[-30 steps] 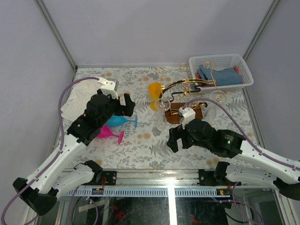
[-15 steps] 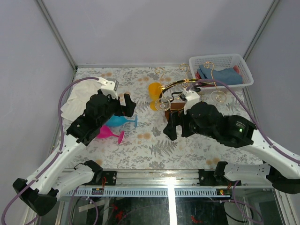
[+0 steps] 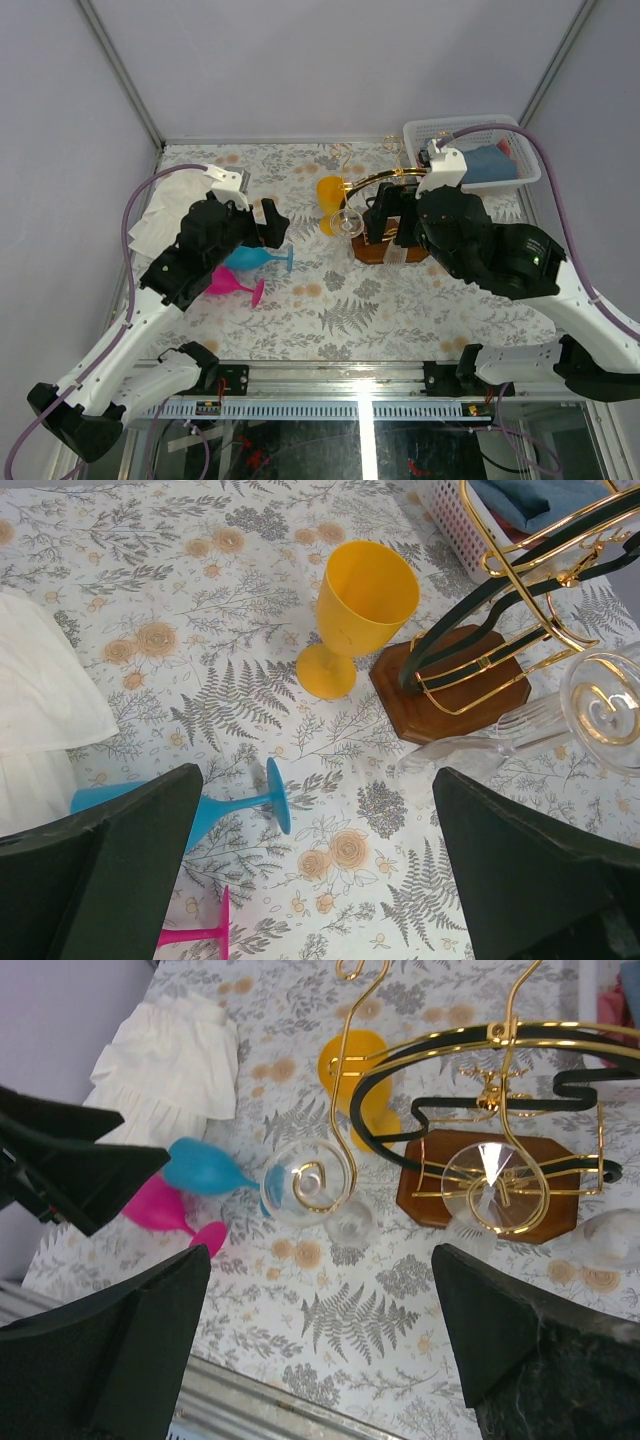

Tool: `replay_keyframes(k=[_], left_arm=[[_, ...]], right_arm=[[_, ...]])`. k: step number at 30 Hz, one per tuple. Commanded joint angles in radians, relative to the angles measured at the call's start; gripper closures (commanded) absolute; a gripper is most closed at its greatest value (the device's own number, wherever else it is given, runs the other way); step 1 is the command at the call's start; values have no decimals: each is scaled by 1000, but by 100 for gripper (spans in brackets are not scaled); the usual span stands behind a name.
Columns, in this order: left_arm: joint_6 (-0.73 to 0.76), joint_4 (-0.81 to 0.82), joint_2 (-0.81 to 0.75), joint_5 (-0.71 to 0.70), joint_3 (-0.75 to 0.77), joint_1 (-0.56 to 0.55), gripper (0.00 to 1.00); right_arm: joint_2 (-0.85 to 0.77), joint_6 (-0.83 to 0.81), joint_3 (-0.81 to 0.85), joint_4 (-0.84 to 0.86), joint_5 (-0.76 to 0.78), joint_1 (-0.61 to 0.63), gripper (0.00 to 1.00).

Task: Place the wine glass upside down on the wine glass rack
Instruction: Adjust the wine rack at the center of the board.

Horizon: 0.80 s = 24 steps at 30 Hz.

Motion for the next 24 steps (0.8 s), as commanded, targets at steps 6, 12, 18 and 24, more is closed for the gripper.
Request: replay_keyframes(k=[6, 12, 18, 24], left_arm=[[-15, 39, 0, 32, 1, 22, 0], [-17, 40, 3, 34, 0, 32, 0], [-18, 40, 8, 42, 1, 41, 0], [-21, 42, 11, 52, -1, 49, 0]], right_arm=[[103, 28, 89, 85, 124, -88, 1], [138, 61, 16, 190, -168, -322, 11], [184, 222, -14, 260, -65, -326, 14], [283, 474, 71, 125, 51, -326, 0]])
